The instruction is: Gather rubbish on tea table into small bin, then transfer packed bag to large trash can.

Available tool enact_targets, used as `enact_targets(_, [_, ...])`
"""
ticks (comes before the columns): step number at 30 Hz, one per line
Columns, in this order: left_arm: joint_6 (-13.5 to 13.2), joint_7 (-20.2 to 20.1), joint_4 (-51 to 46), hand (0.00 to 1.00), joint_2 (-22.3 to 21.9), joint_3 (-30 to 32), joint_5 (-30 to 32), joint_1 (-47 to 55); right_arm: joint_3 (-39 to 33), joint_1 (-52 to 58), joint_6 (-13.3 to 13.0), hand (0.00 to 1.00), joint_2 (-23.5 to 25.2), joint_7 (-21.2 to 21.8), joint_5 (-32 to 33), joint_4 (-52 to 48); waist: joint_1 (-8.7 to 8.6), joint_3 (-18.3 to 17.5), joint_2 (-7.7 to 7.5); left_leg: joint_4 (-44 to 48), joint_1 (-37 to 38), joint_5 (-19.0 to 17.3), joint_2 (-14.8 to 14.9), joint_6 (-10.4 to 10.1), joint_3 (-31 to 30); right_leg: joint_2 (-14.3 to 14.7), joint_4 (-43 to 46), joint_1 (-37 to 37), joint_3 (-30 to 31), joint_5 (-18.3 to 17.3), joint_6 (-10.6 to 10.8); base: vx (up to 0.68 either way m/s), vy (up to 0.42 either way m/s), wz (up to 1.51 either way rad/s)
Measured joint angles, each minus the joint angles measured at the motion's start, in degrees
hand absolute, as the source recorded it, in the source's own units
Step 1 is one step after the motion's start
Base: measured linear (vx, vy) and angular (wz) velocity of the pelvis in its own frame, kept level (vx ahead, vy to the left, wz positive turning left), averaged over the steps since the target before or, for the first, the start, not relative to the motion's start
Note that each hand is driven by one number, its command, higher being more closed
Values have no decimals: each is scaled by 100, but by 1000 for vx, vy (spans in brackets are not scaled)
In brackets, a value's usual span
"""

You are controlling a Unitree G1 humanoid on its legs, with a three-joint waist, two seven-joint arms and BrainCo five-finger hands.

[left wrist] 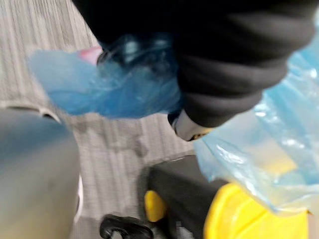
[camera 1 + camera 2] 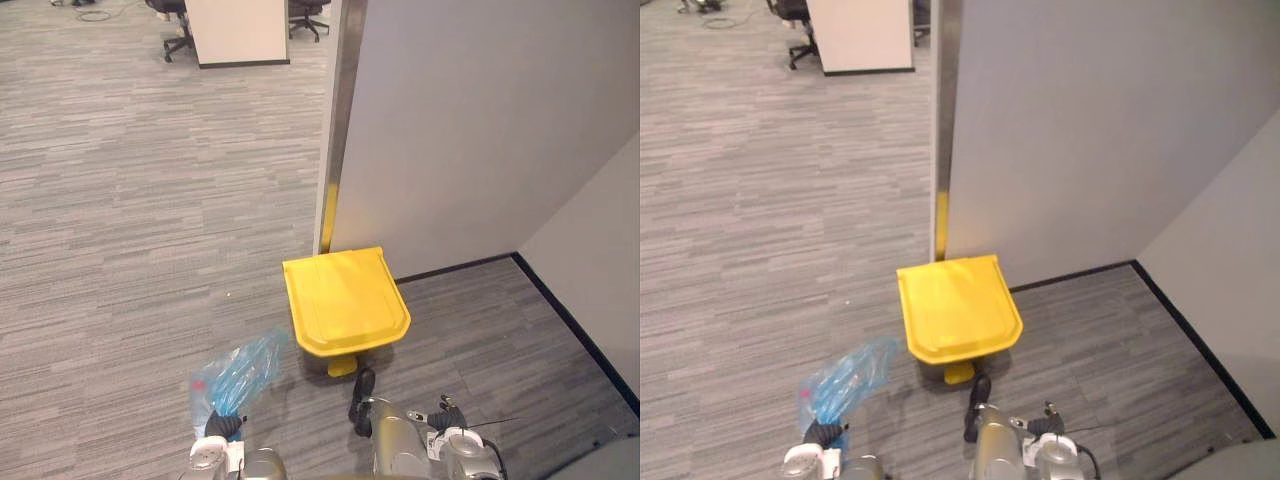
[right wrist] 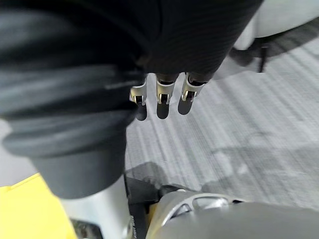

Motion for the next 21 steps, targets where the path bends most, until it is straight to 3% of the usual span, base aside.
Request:
enact_targets(1, [0,-20,-29,100,-51,-2,0,-34,5,-6,2,0,5,4,1,-68,10,-51,52,-3,-166,-50,117,-73,-165,134,151,-162,5,65,-126,183,-135,23])
enact_targets(5, [5,-59,-34,100,-82,-13,12,-181,-70,126,1,0,81,4,2,-246,97,-36,4,55,-144,-141,375,-119,-457,253,888,-367,-97,-56,-331,236,-166,38])
enact_targets(7, [3,-63,-38,100,-145,-59,12,-316,-73,211,5,0,128,6,2,-435,94,-49,-3,274,-357,-125,512,-82,-609,215,1206,-448,-281,-189,-679,195,-151,65])
enact_targets(9, [5,-66,-40,100,-216,-58,24,-371,-61,216,6,0,212,6,-1,-584,116,-66,-7,188,-419,-38,594,-42,-552,188,1297,-514,-419,-303,-851,195,-93,32])
enact_targets(11, [6,-64,-64,100,-252,-62,85,-430,9,205,-1,0,250,8,0,-656,115,-95,-3,83,-507,92,609,-154,-532,149,1291,-585,-504,-319,-906,171,-49,19])
enact_targets(12, [7,-64,-197,100,-259,-88,116,-428,108,182,-14,0,301,14,-4,-681,120,-97,-6,4,-565,203,621,-304,-533,125,1299,-633,-561,-292,-970,190,-30,23])
enact_targets(18, [-10,-60,-663,100,-217,-228,114,-501,808,-90,5,0,348,75,-237,-718,137,-95,-2,43,-968,485,623,-325,-641,-62,1223,-657,-857,-288,-977,93,8,33])
enact_targets(21, [-15,-51,-669,100,-113,-234,109,-588,1359,-389,-14,0,332,131,-247,-879,241,-99,-15,28,-1209,567,603,-343,-744,-103,1178,-788,-922,-281,-977,24,-6,21])
